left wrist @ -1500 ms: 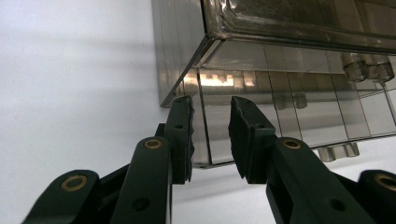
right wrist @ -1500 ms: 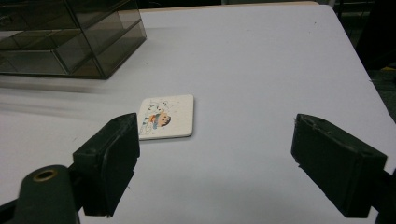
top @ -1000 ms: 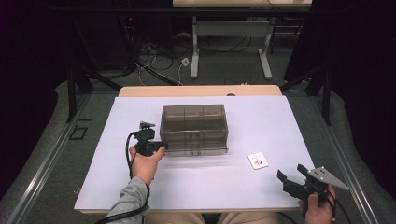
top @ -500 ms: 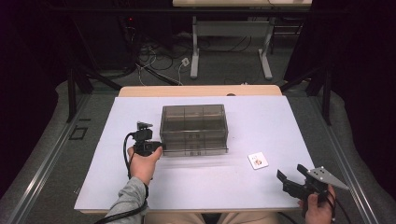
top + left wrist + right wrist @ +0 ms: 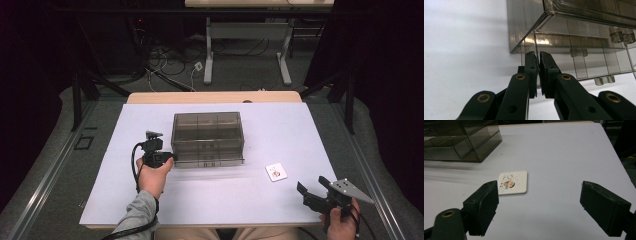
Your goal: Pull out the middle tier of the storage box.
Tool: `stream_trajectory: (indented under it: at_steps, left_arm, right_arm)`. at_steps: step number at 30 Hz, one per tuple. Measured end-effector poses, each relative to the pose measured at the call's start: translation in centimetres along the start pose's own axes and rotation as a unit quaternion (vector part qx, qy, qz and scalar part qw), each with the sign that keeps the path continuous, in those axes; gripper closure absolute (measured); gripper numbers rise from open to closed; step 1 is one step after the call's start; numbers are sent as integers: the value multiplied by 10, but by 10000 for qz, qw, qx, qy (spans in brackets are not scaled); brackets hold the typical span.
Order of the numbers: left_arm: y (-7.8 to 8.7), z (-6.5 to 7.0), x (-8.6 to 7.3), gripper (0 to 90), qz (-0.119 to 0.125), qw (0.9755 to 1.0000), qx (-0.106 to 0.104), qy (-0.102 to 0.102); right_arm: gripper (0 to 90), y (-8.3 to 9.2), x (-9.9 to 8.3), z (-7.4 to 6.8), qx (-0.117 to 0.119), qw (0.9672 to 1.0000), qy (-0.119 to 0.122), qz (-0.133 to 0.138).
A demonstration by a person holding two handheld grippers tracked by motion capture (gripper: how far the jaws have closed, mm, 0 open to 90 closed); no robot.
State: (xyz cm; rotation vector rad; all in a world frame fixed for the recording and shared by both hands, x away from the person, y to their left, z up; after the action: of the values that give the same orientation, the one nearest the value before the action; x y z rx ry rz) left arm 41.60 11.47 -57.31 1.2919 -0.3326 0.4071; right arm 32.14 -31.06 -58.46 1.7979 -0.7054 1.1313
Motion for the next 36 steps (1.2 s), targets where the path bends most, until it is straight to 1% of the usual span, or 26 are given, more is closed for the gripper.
stream_trajectory:
  at_steps: [2, 6, 10, 13, 14, 15, 17, 18, 19, 22, 25, 27, 28, 33, 34, 36]
  left_arm:
    - [1, 0, -1, 856, -17, 10000, -26, -15]
    - [2, 0, -1, 860, 0, 10000, -26, -17]
    - [3, 0, -1, 865, 25, 10000, -23, -62]
    - [3, 0, -1, 871, 40, 10000, -3, -38]
    - [4, 0, -2, 872, 38, 10000, 1, -87]
    - [4, 0, -2, 873, 31, 10000, 17, -77]
    - [4, 1, -2, 875, -15, 9999, 70, -148]
    - [4, 1, -2, 877, 6, 9996, 143, -229]
    - [4, 2, -1, 879, 53, 9995, 202, -219]
    - [5, 3, -2, 881, 38, 9990, 295, -338]
    - [5, 3, -2, 883, 42, 9990, 309, -319]
    - [5, 3, -3, 884, 34, 9989, 312, -354]
    - [4, 3, -3, 884, 58, 9989, 321, -335]
    - [6, 1, -6, 887, 26, 9983, 388, -422]
    - [5, 2, -5, 887, 86, 9986, 372, -368]
    - [6, 2, -6, 889, 79, 9986, 396, -336]
  right_arm:
    - [152, 0, 0, 0, -9, 10000, -16, 0]
    - [152, 0, 0, 0, -16, 10000, 10, -10]
    - [152, 0, 0, 0, -7, 10000, 10, -5]
    - [152, 0, 0, -1, 1, 10000, -16, -3]
    - [152, 0, 0, 0, -13, 10000, -17, 0]
    - [152, 0, 0, 0, -2, 10000, -15, -1]
    - [152, 0, 0, 0, 0, 10000, -11, -1]
    - [152, 0, 0, 0, -4, 10000, 4, -2]
    - [152, 0, 0, 0, -1, 10000, 11, -6]
    - [152, -1, 0, -1, 15, 10000, 17, 24]
    - [152, 0, 0, -1, -2, 10000, -17, 0]
    - [152, 0, 0, 0, 4, 10000, 10, 15]
    - [152, 0, 0, 0, 0, 10000, 2, 2]
    - [152, 0, 0, 0, -14, 10000, 12, 21]
    - [152, 1, 0, 0, -2, 10000, 25, 3]
    - [152, 1, 0, 0, -4, 10000, 21, 5]
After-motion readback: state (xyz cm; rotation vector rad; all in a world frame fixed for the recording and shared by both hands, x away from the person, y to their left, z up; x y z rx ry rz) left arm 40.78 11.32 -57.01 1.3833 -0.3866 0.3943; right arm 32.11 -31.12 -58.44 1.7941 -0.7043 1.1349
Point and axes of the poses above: each handheld gripper's, and its own axes: y roughly backward along the jaws, x roughly out of its top, z roughly to its right, the point moved 10 cm from there along -y, roughly forward along the jaws, and after that the axes turned 11 degrees about x, right-handed, at the moved point
